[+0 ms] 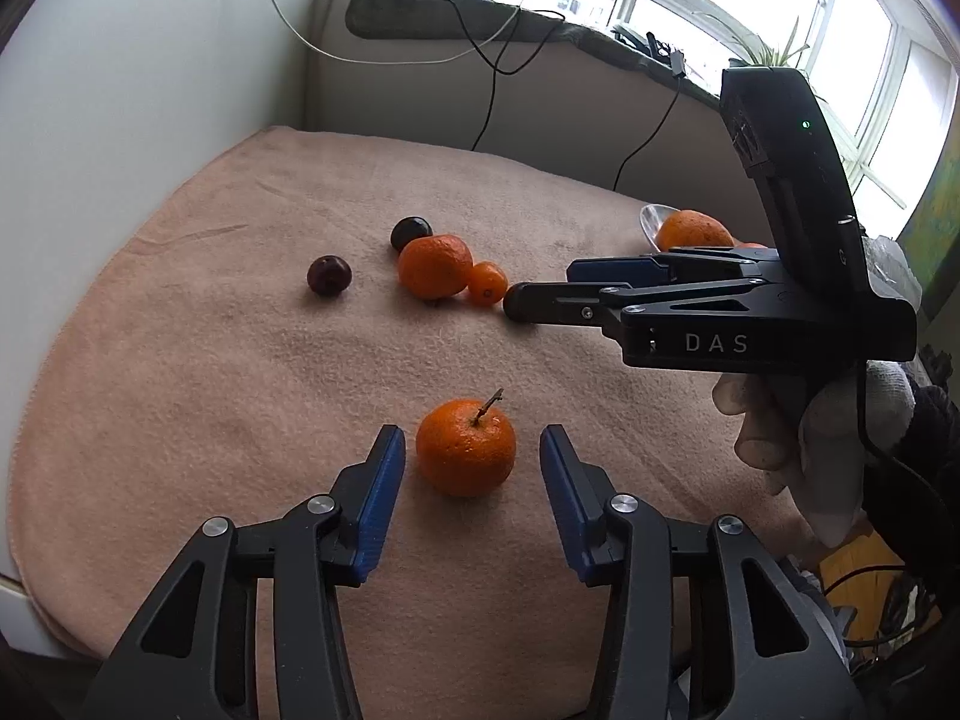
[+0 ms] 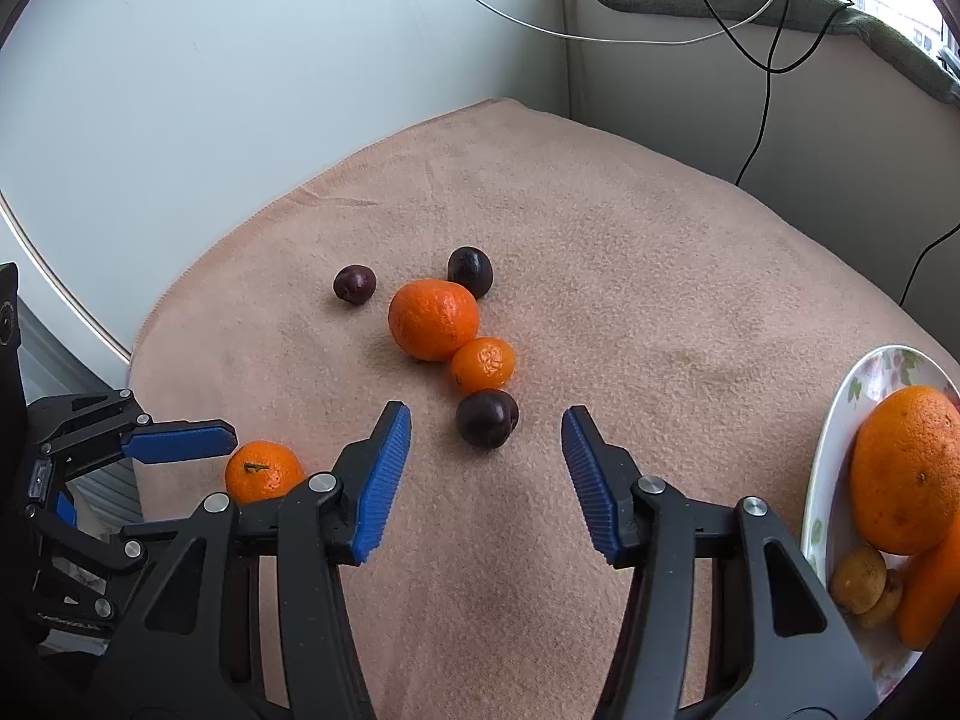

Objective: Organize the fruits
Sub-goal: 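Grasp the stemmed tangerine with the left gripper while the right gripper grasps a dark plum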

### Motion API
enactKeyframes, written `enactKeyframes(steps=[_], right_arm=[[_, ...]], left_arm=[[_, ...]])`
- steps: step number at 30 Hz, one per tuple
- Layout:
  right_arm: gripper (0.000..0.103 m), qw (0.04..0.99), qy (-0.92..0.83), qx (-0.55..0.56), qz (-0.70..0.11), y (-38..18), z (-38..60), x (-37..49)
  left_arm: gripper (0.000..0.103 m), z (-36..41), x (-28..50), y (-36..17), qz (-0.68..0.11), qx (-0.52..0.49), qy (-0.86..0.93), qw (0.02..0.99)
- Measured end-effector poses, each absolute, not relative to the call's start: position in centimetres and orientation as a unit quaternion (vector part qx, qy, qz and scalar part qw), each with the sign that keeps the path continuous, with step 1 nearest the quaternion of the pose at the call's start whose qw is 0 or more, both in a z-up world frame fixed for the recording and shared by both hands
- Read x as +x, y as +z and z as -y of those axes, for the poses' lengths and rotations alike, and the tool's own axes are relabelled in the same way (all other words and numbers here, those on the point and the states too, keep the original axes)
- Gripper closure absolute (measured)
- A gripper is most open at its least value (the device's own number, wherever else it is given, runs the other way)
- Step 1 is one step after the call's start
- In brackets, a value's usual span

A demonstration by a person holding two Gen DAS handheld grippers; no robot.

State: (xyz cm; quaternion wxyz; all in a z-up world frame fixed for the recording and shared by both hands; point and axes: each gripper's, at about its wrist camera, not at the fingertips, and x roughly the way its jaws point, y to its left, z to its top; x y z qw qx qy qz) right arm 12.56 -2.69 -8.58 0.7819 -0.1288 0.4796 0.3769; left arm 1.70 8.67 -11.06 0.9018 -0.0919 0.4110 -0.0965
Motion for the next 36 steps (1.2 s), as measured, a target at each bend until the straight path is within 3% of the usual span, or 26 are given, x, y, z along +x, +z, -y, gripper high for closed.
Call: enactKeyframes(steps=[4,14,21,36], right_arm=[[0.057,0.778,0.377,-0.132,-0.485,-9.3,2.1,12.9],[0.064,0.771,0.376,-0.138,-0.495,-10.6,1.1,13.8],[0.077,0.773,0.372,-0.138,-0.496,-10.9,1.2,14.1],[0.078,0.781,0.373,-0.131,-0.484,-10.4,1.8,13.6]], left_arm=[[0.061,-8.6,1.7,-11.3,-0.414,-0.09,-0.098,0.9],[0.068,-9.0,2.0,-11.7,-0.417,-0.093,-0.097,0.899],[0.069,-9.1,2.1,-11.8,-0.414,-0.095,-0.098,0.9],[0.07,-9.7,1.9,-11.6,-0.409,-0.112,-0.097,0.9]])
